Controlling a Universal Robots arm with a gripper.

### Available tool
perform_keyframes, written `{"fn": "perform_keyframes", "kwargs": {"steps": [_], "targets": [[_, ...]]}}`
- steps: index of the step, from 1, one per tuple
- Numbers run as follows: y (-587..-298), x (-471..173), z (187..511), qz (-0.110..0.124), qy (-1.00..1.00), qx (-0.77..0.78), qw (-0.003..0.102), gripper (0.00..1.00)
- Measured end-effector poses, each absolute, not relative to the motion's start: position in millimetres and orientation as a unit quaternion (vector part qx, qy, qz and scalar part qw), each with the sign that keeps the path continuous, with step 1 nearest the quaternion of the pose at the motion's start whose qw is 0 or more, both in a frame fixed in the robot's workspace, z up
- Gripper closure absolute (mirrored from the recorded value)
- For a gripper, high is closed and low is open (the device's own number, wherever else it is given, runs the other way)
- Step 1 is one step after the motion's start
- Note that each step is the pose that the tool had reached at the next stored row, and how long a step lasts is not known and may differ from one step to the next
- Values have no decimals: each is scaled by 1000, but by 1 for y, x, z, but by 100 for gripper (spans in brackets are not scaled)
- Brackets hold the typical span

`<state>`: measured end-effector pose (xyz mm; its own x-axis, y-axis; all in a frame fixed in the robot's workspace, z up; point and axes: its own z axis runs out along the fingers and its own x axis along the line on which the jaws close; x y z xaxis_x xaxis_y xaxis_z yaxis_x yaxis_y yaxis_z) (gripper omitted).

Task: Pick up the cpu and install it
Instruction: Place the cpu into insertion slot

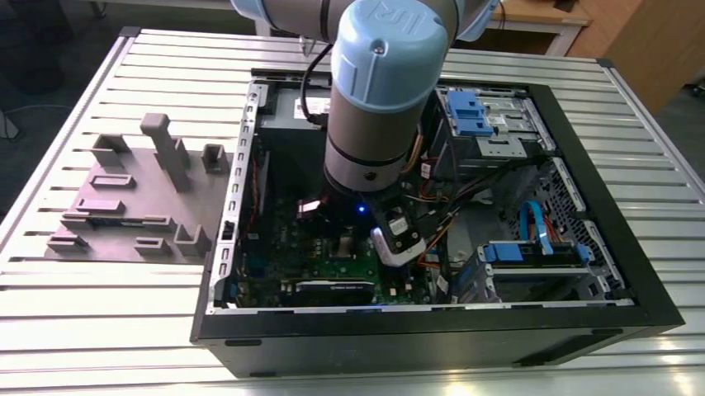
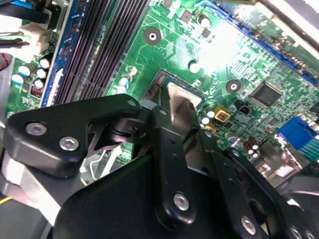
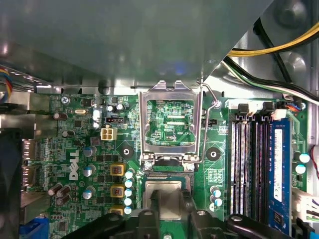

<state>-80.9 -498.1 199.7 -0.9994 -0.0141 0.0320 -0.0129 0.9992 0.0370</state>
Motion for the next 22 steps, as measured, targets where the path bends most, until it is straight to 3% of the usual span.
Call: {"fn": "perform_keyframes", "kwargs": {"steps": [1,3,4,7,10,22], "targets": [[-498,-81,200,-18,-1000,7,16,64],[-498,-81,201,-19,-1000,7,16,64],[-498,-81,201,-18,-1000,7,16,58],[-498,-81,201,-19,-1000,7,16,56],[-498,-81,201,-18,-1000,7,16,45],[-498,-83,196,-19,-1000,7,16,45]]}}
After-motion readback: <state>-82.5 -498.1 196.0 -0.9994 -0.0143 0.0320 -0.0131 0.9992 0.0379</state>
